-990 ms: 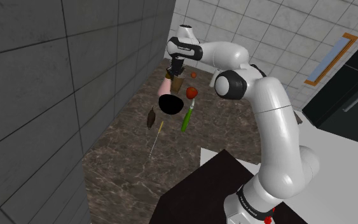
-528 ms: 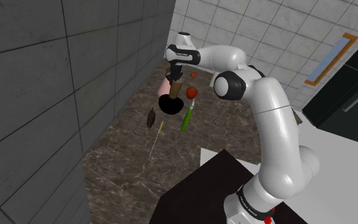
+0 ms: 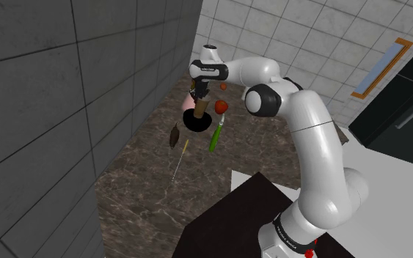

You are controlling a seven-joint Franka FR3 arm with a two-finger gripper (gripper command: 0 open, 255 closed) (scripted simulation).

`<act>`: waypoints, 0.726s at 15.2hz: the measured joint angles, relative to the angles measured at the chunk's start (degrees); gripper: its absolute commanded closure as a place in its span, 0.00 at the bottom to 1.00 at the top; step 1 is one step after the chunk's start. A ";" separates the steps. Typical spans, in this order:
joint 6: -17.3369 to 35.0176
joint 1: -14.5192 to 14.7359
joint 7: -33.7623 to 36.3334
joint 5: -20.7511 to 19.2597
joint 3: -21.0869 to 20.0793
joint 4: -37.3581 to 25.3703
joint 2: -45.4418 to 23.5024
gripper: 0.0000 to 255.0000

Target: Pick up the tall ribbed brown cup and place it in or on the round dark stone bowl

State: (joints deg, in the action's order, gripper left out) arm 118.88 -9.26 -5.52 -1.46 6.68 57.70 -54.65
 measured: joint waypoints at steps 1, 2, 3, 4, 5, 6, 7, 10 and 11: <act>0.09 -0.01 0.00 0.00 0.00 -0.05 -0.13 1.00; 0.12 -0.03 -0.01 0.01 -0.01 -0.10 -0.21 1.00; 0.16 -0.03 -0.01 0.01 -0.01 -0.08 -0.22 1.00; 0.18 -0.03 -0.01 0.01 -0.01 -0.08 -0.23 1.00; 0.18 -0.03 0.00 0.01 -0.01 -0.09 -0.23 1.00; 0.17 -0.03 -0.01 0.01 -0.01 -0.11 -0.25 0.00; 0.18 -0.04 -0.01 0.01 0.00 -0.11 -0.23 0.00; 0.19 -0.04 -0.01 0.01 0.00 -0.10 -0.20 0.00; 0.19 -0.04 -0.01 0.01 0.00 -0.09 -0.20 0.00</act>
State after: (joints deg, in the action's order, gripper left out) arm 119.06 -9.30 -5.53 -1.45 6.68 57.61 -54.85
